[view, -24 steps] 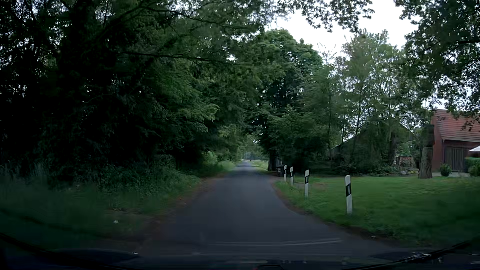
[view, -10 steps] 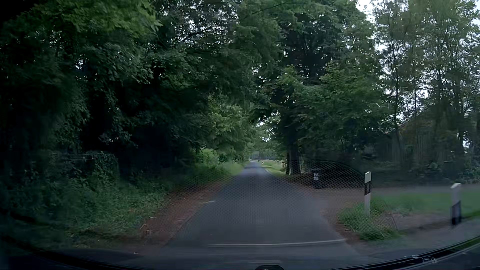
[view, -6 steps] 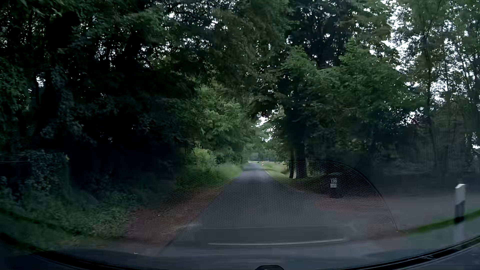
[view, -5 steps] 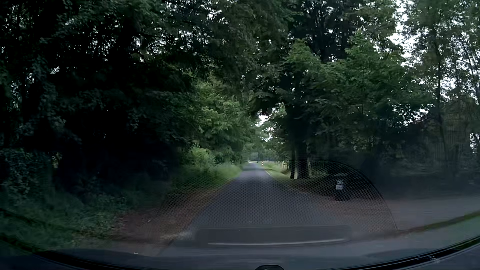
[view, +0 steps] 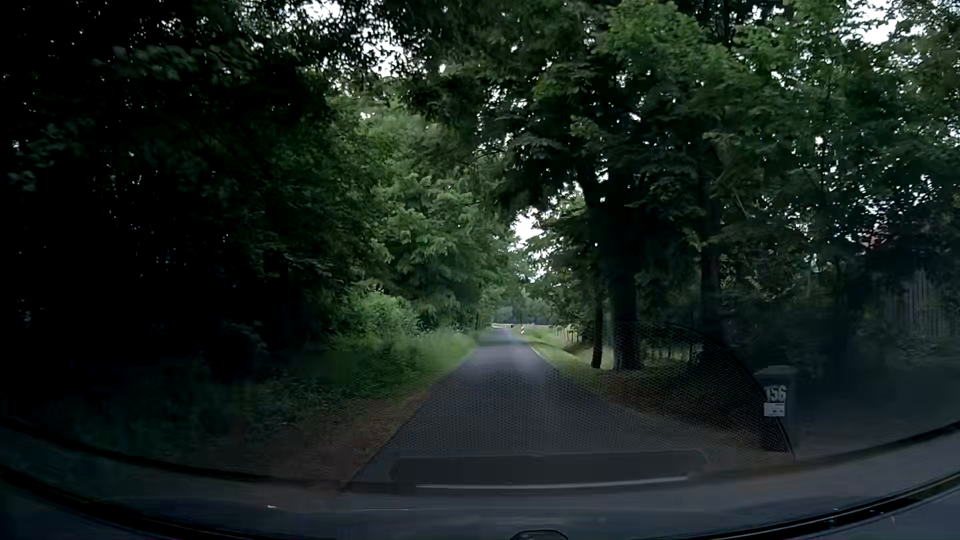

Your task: Follow the waypoints while adhering to traffic rules and regulations

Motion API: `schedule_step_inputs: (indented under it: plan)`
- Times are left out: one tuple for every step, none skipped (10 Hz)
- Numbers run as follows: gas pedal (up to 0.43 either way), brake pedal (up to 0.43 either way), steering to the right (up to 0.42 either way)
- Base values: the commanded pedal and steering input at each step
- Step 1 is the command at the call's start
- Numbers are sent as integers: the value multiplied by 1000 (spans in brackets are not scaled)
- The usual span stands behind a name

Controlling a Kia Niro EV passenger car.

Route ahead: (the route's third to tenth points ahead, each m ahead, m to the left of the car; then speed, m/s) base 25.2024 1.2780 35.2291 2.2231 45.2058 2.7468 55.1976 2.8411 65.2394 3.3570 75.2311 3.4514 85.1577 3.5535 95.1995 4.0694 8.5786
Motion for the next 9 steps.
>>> schedule_step_inputs:
  plan:
    - [209, 0, 8]
    - [197, 0, 8]
    - [197, 0, 8]
    - [189, 0, 8]
    - [189, 0, 8]
    - [189, 0, 8]
    - [189, 0, 8]
    - [209, 0, 8]
    - [228, 0, 8]
